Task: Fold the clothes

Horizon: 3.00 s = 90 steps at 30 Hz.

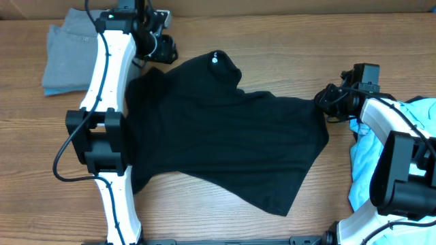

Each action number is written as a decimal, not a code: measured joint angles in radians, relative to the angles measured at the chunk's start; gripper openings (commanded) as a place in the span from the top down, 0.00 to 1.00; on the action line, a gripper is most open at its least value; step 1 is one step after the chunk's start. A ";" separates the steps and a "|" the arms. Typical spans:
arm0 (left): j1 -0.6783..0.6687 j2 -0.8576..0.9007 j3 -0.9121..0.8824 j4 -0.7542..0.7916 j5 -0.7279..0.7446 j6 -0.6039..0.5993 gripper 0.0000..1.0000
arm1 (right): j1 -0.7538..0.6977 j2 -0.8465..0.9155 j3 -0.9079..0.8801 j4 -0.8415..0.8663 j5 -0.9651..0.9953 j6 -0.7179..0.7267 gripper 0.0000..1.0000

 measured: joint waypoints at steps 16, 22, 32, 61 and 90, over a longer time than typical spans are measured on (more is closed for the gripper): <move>-0.163 0.125 -0.054 0.243 -0.051 0.020 0.96 | -0.063 -0.118 0.000 -0.125 0.014 -0.040 0.96; -0.161 0.220 -0.061 0.272 -0.056 0.011 0.96 | -0.064 -0.234 0.000 -0.137 0.015 -0.052 0.96; -0.142 0.270 -0.063 0.528 -0.174 -0.141 0.96 | -0.072 -0.244 0.000 -0.278 0.027 -0.062 0.23; -0.065 0.311 0.148 0.355 0.043 -0.021 0.26 | -0.076 -0.244 -0.008 -0.451 0.069 -0.084 0.21; -0.089 0.383 0.262 0.230 -0.218 -0.024 0.96 | -0.076 -0.244 -0.008 -0.450 0.069 -0.082 0.25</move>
